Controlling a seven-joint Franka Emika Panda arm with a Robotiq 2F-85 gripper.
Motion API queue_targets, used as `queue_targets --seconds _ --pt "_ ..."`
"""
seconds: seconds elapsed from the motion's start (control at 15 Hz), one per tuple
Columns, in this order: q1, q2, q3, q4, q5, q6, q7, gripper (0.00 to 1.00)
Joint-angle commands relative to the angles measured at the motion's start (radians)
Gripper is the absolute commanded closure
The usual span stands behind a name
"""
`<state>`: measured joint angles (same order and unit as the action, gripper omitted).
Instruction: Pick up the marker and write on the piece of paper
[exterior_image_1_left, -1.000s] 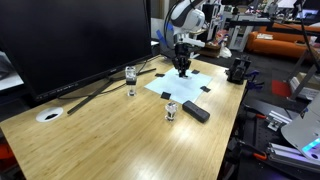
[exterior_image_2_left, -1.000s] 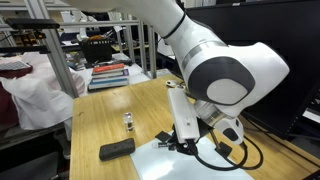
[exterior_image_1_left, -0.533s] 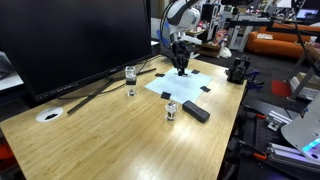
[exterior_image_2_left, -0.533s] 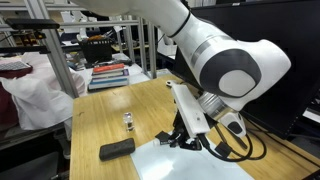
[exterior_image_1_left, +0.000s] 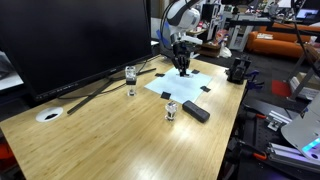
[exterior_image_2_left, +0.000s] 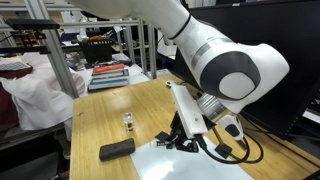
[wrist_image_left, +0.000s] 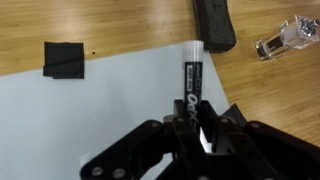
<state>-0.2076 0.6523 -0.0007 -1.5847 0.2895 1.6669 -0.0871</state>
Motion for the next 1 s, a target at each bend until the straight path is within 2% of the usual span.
queue_targets --seconds 0.0,0.27,0.47,0.73,0.8,0.93 --pt "0.010 0.019 -0.022 0.058 -0.019 -0.166 0.038 0.95" --pt "0.001 0.076 -0.025 0.167 -0.034 -0.375 0.007 0.95" --pt "-0.025 0.162 -0.006 0.276 -0.001 -0.458 -0.072 0.95" --pt "-0.050 0.279 -0.006 0.395 0.029 -0.468 -0.091 0.95" --pt "-0.027 0.226 -0.019 0.307 0.005 -0.407 -0.082 0.81" --pt "-0.040 0.269 -0.017 0.353 0.016 -0.422 -0.083 0.81"
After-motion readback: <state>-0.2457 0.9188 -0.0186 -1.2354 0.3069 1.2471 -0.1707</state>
